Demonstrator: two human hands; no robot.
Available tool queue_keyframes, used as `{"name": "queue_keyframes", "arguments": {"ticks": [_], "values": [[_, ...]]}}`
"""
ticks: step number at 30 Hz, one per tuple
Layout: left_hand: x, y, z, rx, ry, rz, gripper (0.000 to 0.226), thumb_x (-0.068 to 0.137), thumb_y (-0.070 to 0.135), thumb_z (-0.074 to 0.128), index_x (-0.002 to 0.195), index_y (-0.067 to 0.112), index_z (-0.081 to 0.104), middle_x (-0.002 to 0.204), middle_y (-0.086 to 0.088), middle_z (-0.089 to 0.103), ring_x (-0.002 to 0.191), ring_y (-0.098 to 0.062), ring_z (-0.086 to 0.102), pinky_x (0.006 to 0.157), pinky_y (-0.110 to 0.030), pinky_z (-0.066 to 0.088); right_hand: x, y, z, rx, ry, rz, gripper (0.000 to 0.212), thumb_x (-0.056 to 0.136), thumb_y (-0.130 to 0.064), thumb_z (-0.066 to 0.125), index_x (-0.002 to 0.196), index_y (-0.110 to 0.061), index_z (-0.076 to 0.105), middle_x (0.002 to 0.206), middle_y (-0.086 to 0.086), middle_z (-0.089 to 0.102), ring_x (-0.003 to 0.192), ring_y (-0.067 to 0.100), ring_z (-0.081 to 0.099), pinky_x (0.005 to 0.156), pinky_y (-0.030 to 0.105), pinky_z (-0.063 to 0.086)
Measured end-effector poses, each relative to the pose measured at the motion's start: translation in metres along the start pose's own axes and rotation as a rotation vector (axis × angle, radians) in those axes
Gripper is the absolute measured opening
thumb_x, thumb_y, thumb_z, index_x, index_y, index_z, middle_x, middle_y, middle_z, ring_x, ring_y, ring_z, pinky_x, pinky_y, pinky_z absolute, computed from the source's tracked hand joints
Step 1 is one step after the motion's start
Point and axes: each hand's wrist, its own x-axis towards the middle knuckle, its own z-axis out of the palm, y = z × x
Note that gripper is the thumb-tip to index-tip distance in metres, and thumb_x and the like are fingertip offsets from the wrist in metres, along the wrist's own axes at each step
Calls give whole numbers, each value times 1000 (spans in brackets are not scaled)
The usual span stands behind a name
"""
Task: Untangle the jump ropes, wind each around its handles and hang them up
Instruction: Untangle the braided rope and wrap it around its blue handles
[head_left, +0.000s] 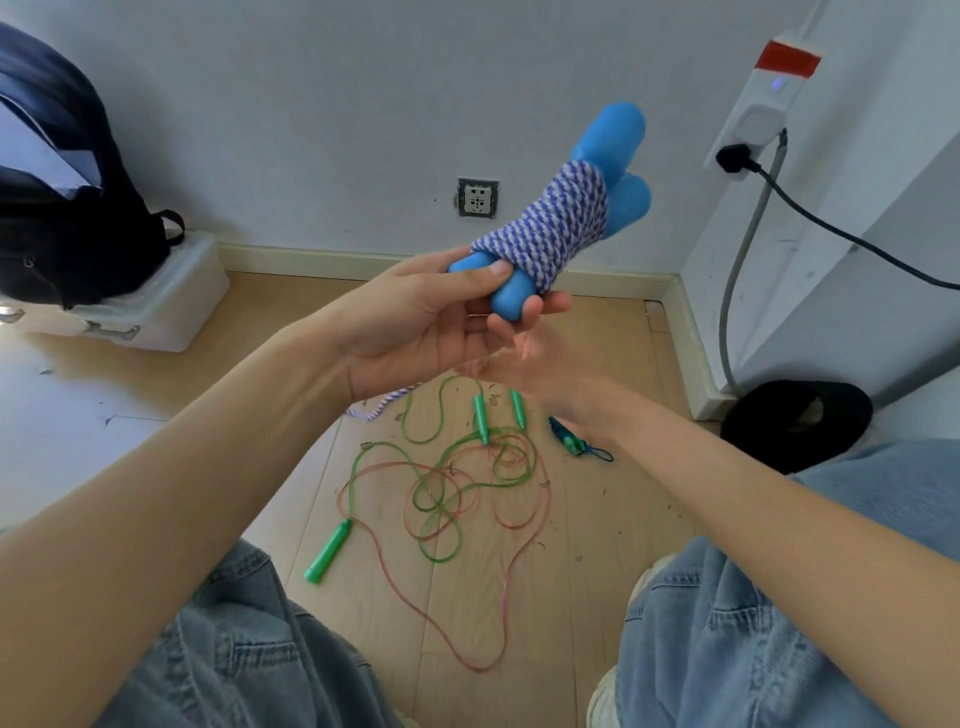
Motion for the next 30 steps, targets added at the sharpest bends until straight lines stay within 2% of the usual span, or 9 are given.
{"name": "queue_keyframes", "arguments": {"ticks": [4, 7, 9, 12, 14, 15, 19, 26, 30], "values": [[-2, 4, -2, -16, 41, 13, 28, 82, 12, 49, 109, 5, 52, 92, -17, 70, 74, -13, 65, 59, -14, 50, -1, -1, -1, -64, 153, 1, 7, 92, -12, 54, 85, -11, 56, 80, 7, 59, 73, 6, 57, 74, 18, 47], [-5, 7, -7, -53, 48, 18, 26, 82, 12, 48, 106, 4, 52, 90, -15, 70, 73, -12, 65, 57, -14, 49, -1, 8, -8, -91, 135, 17, 36, 84, -16, 66, 113, -17, 44, 110, 2, 55, 99, 12, 55, 89, 26, 48], [-6, 5, -6, -38, -2, -14, 26, 83, 11, 50, 108, 5, 52, 93, -17, 69, 74, -12, 65, 58, -15, 49, -1, 10, -7, -87, -22, -25, 50, 80, -15, 70, 114, -38, 40, 118, -19, 46, 108, -7, 45, 90, 7, 41], [-7, 2, -5, 57, -65, -54, 30, 83, 11, 52, 113, 6, 52, 97, -19, 68, 77, -14, 65, 60, -17, 50, 1, 12, -5, 0, -123, 21, 29, 84, -15, 65, 99, -37, 56, 104, -24, 57, 103, -10, 53, 91, 7, 40], [-12, 6, -11, 99, -40, -41, 33, 82, 10, 53, 116, 8, 51, 97, -18, 68, 78, -14, 65, 60, -17, 50, -1, 13, -16, -10, -99, 46, 6, 89, -21, 59, 89, -25, 63, 82, -10, 68, 87, 6, 65, 86, 19, 48], [-15, 10, -16, 111, -8, -27, 35, 82, 10, 53, 117, 10, 51, 97, -17, 68, 78, -14, 64, 60, -17, 50, -3, 13, -21, -25, -88, 57, 10, 90, -23, 56, 83, -19, 62, 71, -7, 66, 74, 8, 64, 78, 20, 49], [-21, 19, -30, 173, 114, 15, 35, 83, 10, 51, 118, 12, 52, 95, -15, 69, 77, -13, 64, 61, -16, 51, -12, 10, -40, 2, -75, 101, 21, 94, -24, 50, 77, -13, 54, 51, -10, 42, 44, 7, 34, 45, 18, 33], [-5, -10, -27, 1057, 422, 43, 38, 91, 4, 50, 127, 13, 41, 89, -3, 66, 70, -3, 64, 56, -9, 49, -18, -8, -50, -76, -240, 122, 33, 93, -29, 51, 64, -14, 56, 49, -9, 42, 42, 8, 36, 46, 19, 39], [0, -18, -34, 1470, 541, 58, 38, 91, 13, 52, 127, 8, 39, 95, -7, 61, 72, -16, 59, 60, -19, 46, -19, -11, -57, 70, -307, 217, 36, 95, -19, 48, 59, -14, 51, 49, -4, 39, 45, 12, 42, 57, 25, 50]]}}
